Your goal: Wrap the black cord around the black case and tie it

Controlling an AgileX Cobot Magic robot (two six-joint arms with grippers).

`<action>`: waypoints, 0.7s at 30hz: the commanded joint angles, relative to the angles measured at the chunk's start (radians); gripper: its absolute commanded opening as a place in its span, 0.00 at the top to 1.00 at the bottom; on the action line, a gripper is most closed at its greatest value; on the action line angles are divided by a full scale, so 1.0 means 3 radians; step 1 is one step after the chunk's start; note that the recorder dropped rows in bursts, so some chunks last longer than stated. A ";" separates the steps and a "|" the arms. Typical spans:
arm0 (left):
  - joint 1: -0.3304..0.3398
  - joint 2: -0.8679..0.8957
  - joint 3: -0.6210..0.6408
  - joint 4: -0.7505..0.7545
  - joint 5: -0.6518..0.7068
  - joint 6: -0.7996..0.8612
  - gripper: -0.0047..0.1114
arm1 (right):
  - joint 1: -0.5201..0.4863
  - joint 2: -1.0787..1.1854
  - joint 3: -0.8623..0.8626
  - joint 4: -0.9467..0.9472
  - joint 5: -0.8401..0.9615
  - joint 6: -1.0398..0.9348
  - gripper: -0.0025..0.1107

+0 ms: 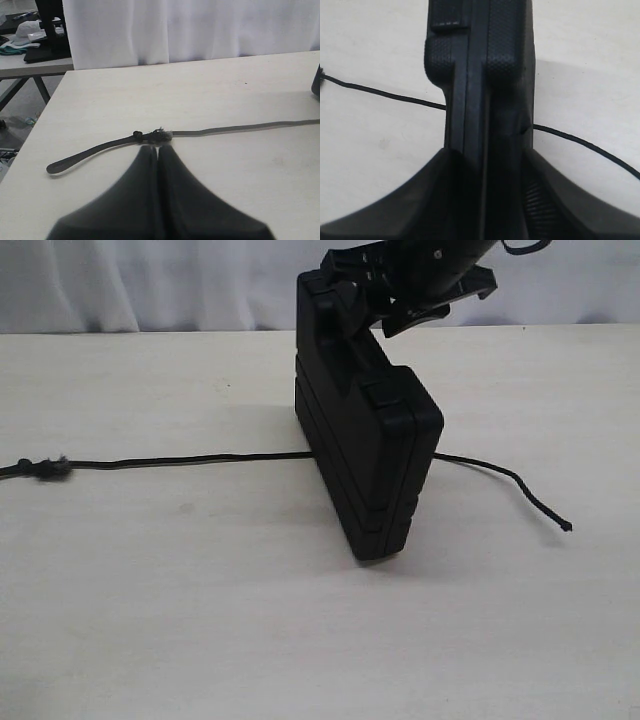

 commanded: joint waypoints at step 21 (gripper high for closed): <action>0.0015 -0.0005 0.0009 -0.0008 -0.0038 -0.0006 0.96 | -0.0100 0.0182 0.0173 -0.0418 0.0228 0.0133 0.62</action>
